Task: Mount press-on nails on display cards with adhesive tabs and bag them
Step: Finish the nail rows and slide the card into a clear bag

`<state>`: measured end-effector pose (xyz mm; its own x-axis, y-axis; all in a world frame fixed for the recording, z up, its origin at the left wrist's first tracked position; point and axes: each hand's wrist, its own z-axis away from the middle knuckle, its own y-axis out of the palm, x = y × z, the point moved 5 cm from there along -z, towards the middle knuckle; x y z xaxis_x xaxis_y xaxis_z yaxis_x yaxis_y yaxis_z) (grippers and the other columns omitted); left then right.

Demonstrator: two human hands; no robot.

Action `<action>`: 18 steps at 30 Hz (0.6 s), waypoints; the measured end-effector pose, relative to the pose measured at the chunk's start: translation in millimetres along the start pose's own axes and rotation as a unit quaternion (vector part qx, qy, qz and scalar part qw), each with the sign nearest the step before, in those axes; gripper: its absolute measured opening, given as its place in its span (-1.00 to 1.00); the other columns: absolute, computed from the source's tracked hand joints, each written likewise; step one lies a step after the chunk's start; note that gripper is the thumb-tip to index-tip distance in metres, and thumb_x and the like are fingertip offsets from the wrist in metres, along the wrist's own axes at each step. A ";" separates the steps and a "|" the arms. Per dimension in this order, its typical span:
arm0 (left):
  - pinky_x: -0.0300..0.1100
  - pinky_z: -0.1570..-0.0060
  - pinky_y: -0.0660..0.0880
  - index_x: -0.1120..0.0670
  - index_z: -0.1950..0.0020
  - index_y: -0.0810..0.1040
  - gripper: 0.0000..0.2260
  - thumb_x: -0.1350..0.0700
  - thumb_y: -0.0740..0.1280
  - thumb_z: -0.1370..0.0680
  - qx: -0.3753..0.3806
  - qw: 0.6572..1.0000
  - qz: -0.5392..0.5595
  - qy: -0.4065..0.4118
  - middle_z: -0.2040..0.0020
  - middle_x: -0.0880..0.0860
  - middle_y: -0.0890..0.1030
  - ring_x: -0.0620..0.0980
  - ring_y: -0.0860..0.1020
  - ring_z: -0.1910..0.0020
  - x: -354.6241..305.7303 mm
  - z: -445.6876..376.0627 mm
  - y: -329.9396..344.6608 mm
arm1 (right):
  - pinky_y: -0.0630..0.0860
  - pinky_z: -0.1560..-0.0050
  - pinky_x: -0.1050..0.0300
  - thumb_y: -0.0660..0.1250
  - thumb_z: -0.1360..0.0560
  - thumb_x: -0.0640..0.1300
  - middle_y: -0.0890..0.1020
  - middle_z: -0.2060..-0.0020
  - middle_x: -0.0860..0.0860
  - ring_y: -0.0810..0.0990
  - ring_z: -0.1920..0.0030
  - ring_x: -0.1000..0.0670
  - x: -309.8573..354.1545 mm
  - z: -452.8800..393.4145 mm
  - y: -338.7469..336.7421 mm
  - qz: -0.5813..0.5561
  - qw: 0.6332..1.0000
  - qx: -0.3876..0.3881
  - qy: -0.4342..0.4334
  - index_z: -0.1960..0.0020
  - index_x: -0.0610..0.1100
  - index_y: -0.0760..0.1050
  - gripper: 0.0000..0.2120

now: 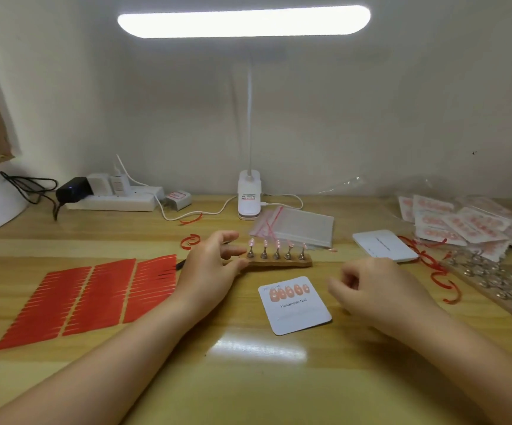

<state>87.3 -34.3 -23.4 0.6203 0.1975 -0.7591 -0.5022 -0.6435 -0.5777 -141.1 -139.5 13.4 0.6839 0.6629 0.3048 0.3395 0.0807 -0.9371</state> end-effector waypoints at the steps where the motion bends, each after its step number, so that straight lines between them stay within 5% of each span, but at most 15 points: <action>1: -0.50 0.16 0.36 0.00 -0.33 0.47 -0.56 0.15 0.47 -0.48 0.001 1.000 -0.003 0.002 0.02 -0.18 0.64 -0.30 0.55 0.00 0.0 -0.1 0.4 | 0.34 0.41 0.14 0.26 -0.48 0.07 0.57 0.40 0.03 0.48 0.38 0.06 -3.0 -3.5 -1.7 -0.021 1.000 -0.010 0.010 0.30 -0.05 0.49 -0.74; 5: -0.46 0.14 0.35 -0.02 -0.32 0.47 -0.54 0.11 0.50 -0.46 -0.003 1.000 -0.014 0.008 0.10 -0.27 0.60 -0.31 0.53 0.04 0.1 -0.2 2.1 | 0.40 0.31 0.16 0.33 -0.46 0.12 0.56 0.29 0.11 0.52 0.24 0.12 -8.7 -18.7 2.7 -0.069 0.997 -0.002 0.023 0.02 0.08 0.53 -0.84; 10: -0.44 0.16 0.36 -0.03 -0.32 0.47 -0.51 0.09 0.52 -0.43 -0.011 1.000 -0.008 0.014 0.12 -0.27 0.61 -0.31 0.54 0.07 0.2 0.0 1.5 | 0.42 0.14 0.18 0.41 -0.40 0.23 0.47 0.12 0.19 0.49 0.08 0.13 -0.4 -39.2 14.6 -0.073 0.997 0.013 0.009 -0.33 0.08 0.41 -0.44; 13: -0.42 0.12 0.39 -0.06 -0.31 0.46 -0.51 0.07 0.52 -0.43 -0.002 1.000 -0.002 0.018 0.09 -0.23 0.64 -0.30 0.55 0.06 -1.5 1.4 2.1 | 0.42 0.11 0.16 0.41 -0.34 0.31 0.43 0.07 0.17 0.47 0.02 0.09 1.2 -40.6 21.6 -0.102 0.994 -0.031 0.024 -0.27 0.03 0.37 -0.38; 18: -0.11 -0.06 0.53 -0.14 -0.26 0.44 -0.50 0.00 0.55 -0.39 0.007 0.999 -0.002 0.054 0.10 -0.25 0.64 -0.22 0.57 -0.04 -14.6 6.6 3.3 | 0.26 0.39 0.20 0.35 -0.40 0.22 0.37 0.42 0.15 0.38 0.38 0.15 21.6 -24.7 13.5 -0.165 0.963 -0.188 -0.096 0.16 -0.01 0.44 -0.70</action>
<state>72.6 -34.5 -16.2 0.6827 0.1189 -0.7209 -0.5082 -0.6316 -0.5855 -105.8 -142.5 11.6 0.3794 0.7755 0.5047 0.7529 0.0584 -0.6556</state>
